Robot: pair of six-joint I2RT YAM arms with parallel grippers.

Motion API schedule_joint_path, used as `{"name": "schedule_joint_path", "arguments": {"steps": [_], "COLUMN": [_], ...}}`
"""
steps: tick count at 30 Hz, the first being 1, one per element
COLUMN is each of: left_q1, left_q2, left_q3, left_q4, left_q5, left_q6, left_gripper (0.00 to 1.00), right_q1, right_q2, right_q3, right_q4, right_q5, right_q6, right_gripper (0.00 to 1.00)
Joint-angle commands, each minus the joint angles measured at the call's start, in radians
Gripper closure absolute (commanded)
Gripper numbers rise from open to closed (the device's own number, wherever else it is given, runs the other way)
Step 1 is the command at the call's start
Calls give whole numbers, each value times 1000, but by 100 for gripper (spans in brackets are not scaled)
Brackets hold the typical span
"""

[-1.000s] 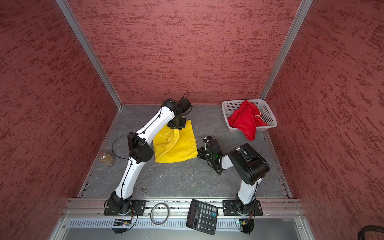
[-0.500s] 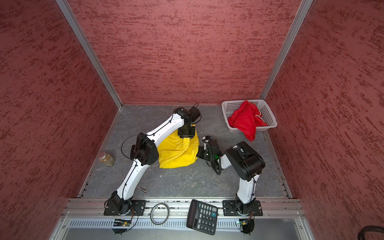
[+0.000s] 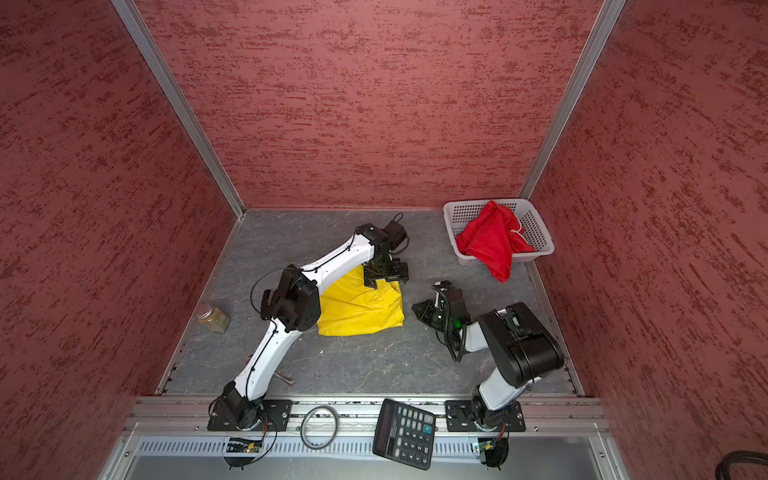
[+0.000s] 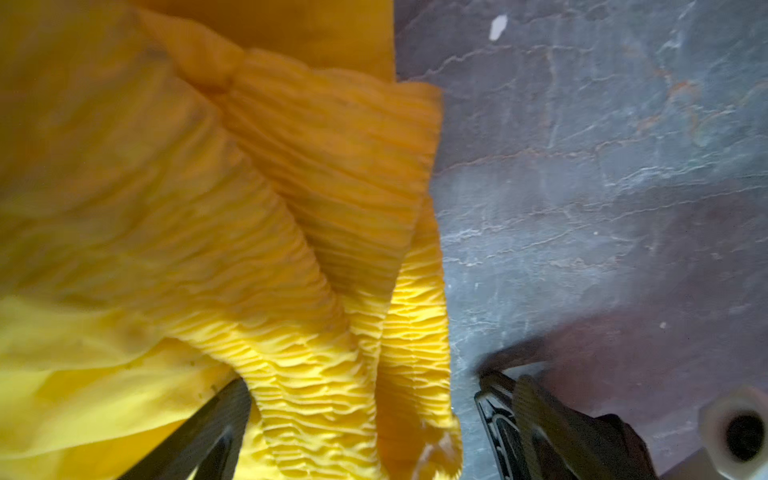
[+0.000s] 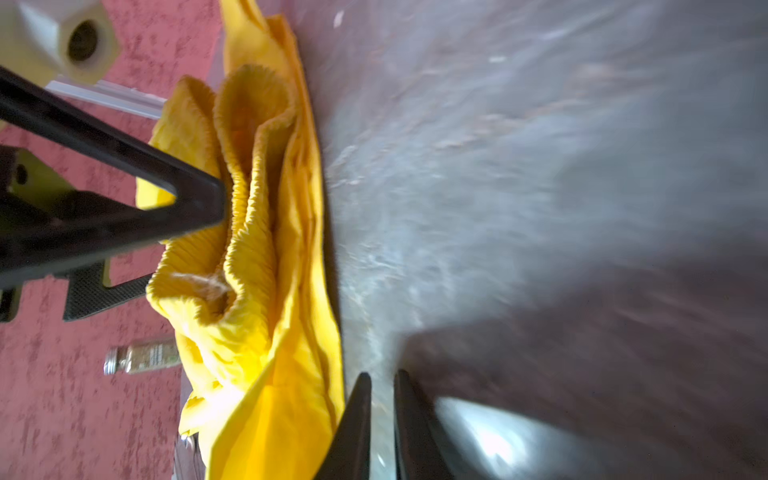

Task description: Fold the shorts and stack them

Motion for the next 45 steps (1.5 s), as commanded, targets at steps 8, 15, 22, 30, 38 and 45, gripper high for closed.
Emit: {"name": "schedule_joint_path", "arguments": {"steps": [8,15,22,30,38,45], "left_q1": [87,281,490,632,657,637], "left_q2": [-410,-807,-941,-872,-784,-668], "left_q3": [-254,-771,-1144,-1253,-1255,-1257], "left_q4": [245,360,521,672,737,856], "left_q5": [84,-20,56,189,231,273], "left_q6": [-24,-7,-2,-19,1,-34], "left_gripper": [1,3,24,16,21,21], "right_q1": [42,352,656,805,829,809], "right_q2": [-357,-192,79,234,397,371], "right_q3": [242,488,661,785,889,794], "right_q4": [-657,-682,-650,-655,-687,-695], "right_q5": [234,403,484,474,508,478], "right_q6": [-192,-299,-590,-756,-762,-712], "right_gripper": [64,48,43,18,23,69]}}
